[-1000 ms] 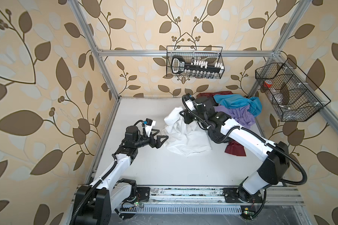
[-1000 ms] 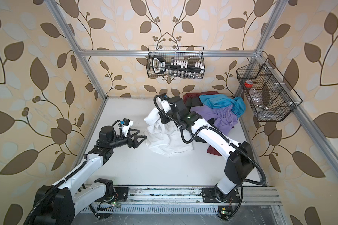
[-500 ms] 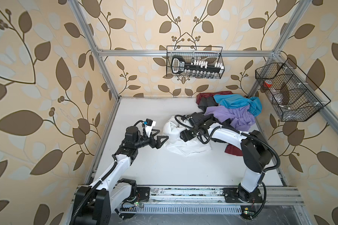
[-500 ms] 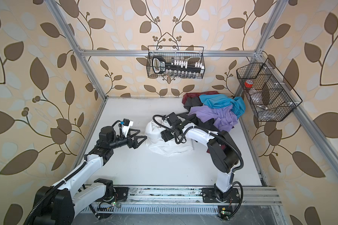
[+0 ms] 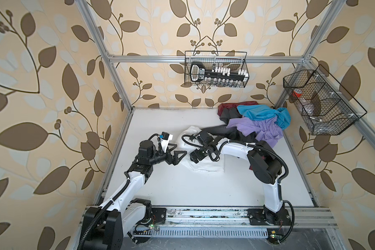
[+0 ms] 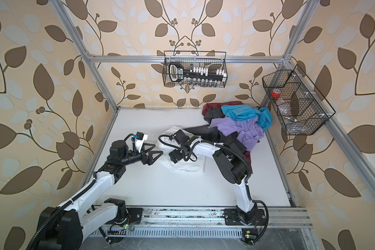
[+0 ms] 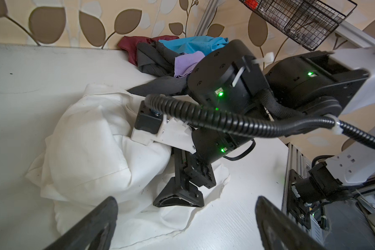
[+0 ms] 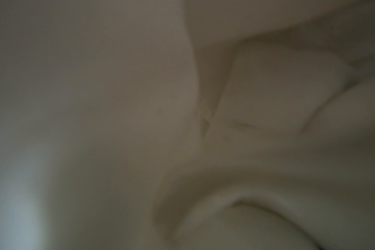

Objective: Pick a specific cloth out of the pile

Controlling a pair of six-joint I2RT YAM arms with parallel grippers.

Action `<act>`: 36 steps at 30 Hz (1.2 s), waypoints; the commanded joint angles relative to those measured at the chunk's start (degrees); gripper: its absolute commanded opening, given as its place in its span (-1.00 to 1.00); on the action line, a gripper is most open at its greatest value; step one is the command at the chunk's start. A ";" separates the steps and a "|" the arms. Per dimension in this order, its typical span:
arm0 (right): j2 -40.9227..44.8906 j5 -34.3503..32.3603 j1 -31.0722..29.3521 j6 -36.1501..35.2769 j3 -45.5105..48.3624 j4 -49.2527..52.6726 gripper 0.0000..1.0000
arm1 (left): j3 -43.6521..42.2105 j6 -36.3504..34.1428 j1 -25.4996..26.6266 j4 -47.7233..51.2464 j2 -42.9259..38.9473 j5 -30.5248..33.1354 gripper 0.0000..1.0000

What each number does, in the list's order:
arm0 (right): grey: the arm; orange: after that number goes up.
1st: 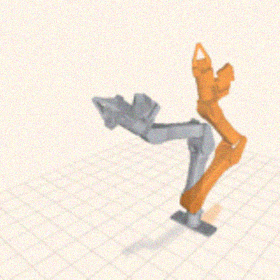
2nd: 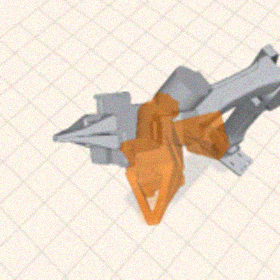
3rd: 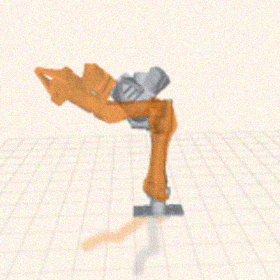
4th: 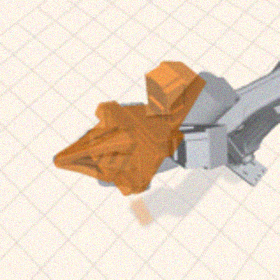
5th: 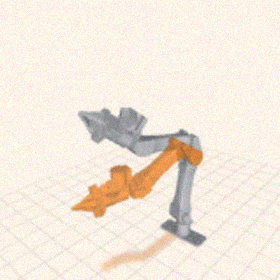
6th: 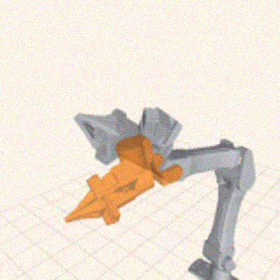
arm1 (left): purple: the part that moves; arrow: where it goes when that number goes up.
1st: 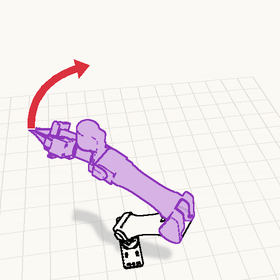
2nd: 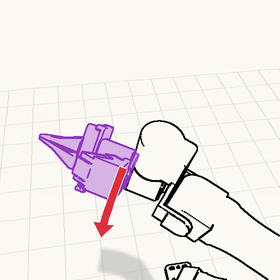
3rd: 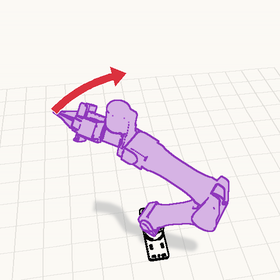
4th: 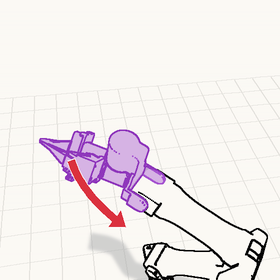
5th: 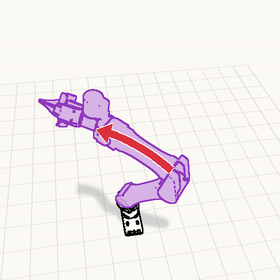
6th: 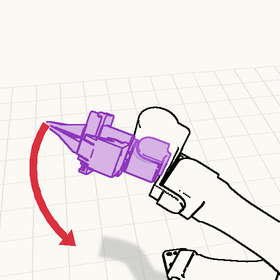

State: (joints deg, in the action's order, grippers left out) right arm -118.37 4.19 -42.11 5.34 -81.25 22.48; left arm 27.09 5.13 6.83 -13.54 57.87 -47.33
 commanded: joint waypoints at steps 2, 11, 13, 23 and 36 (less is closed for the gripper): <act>-6.21 -1.48 0.00 2.14 0.68 4.15 0.21 | 0.15 0.18 0.46 -2.01 -0.21 0.13 0.98; -5.02 -2.86 0.26 2.85 -0.79 3.96 -1.00 | -0.03 1.09 0.54 -1.76 -2.88 1.27 0.98; -2.37 -3.13 0.66 2.83 -2.19 3.71 -1.00 | 0.15 1.33 0.96 -1.29 -3.73 1.60 0.98; 0.33 9.31 2.21 2.73 -30.06 3.79 -1.00 | -1.78 0.95 5.62 0.18 -12.62 11.46 0.98; -11.67 30.89 2.25 14.37 -51.83 -11.94 -1.00 | -2.69 0.99 7.16 0.36 -14.98 16.03 0.98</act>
State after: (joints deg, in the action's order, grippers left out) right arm -126.89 27.00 -39.75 15.14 -137.10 18.85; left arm 24.43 6.22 13.58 -12.01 42.92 -32.29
